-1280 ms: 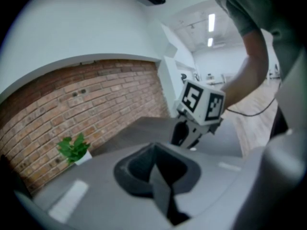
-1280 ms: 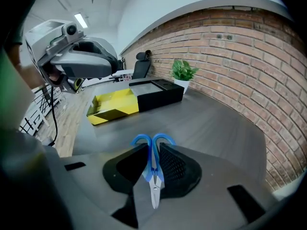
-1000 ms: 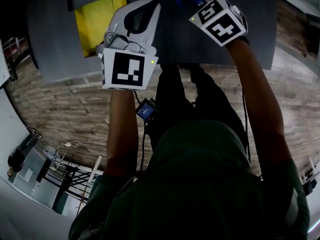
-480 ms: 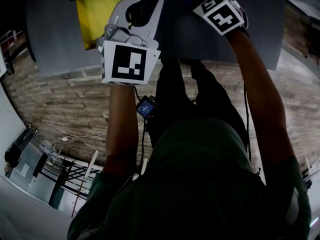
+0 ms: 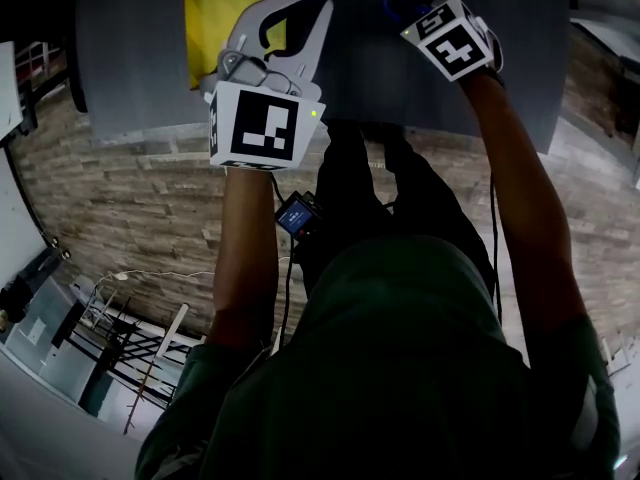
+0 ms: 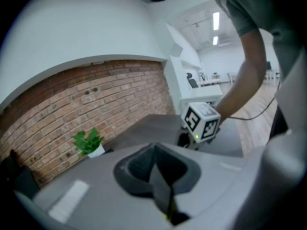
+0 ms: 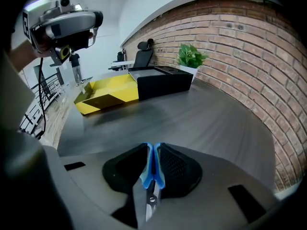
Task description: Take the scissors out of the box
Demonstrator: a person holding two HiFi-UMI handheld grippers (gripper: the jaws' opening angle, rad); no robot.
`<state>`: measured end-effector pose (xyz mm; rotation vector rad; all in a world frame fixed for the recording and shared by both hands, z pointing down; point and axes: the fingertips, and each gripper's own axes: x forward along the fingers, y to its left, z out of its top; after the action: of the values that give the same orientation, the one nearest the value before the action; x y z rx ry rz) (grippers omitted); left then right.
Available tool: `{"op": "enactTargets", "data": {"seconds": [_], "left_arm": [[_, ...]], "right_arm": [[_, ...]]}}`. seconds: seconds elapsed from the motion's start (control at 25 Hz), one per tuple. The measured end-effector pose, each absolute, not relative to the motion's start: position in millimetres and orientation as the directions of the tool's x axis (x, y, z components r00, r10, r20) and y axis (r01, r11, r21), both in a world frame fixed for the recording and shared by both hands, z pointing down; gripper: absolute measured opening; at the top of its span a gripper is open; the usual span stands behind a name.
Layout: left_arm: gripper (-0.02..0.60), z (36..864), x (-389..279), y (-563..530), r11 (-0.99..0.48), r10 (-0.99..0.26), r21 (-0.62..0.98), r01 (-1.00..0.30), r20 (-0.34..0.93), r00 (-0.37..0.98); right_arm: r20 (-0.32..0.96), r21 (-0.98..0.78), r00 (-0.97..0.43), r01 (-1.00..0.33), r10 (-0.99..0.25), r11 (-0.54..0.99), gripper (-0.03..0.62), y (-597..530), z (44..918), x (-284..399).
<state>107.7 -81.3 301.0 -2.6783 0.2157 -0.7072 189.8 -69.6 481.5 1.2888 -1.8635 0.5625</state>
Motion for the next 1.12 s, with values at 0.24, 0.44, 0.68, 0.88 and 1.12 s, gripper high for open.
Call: {"op": "enactTargets", "data": {"seconds": [0.24, 0.44, 0.68, 0.88, 1.12], "left_arm": [[0.000, 280.6, 85.9, -87.3, -0.910, -0.287, -0.403, -0.102, 0.431, 0.856], [0.000, 253.4, 62.3, -80.2, -0.896, -0.322, -0.423, -0.138, 0.404, 0.856], [0.000, 204.6, 32.9, -63.8, -0.857, -0.381, -0.479, -0.190, 0.340, 0.860], [0.000, 169.4, 2.4, -48.3, -0.816, -0.439, -0.523, -0.246, 0.284, 0.852], [0.000, 160.3, -23.8, -22.0, -0.779, -0.504, -0.548, -0.304, 0.260, 0.824]], "right_arm": [[0.761, 0.113, -0.175, -0.912, -0.624, 0.394, 0.076, -85.2, 444.2, 184.1], [0.635, 0.153, -0.215, -0.906, -0.742, 0.394, 0.062, -95.4, 364.0, 162.7], [0.389, 0.286, -0.304, -0.858, -0.870, 0.428, 0.023, -85.8, 225.8, 113.8], [0.269, 0.402, -0.365, -0.799, -0.891, 0.448, 0.008, -57.6, 148.2, 74.0], [0.235, 0.468, -0.414, -0.745, -0.880, 0.475, 0.008, -17.9, 118.9, 49.0]]}}
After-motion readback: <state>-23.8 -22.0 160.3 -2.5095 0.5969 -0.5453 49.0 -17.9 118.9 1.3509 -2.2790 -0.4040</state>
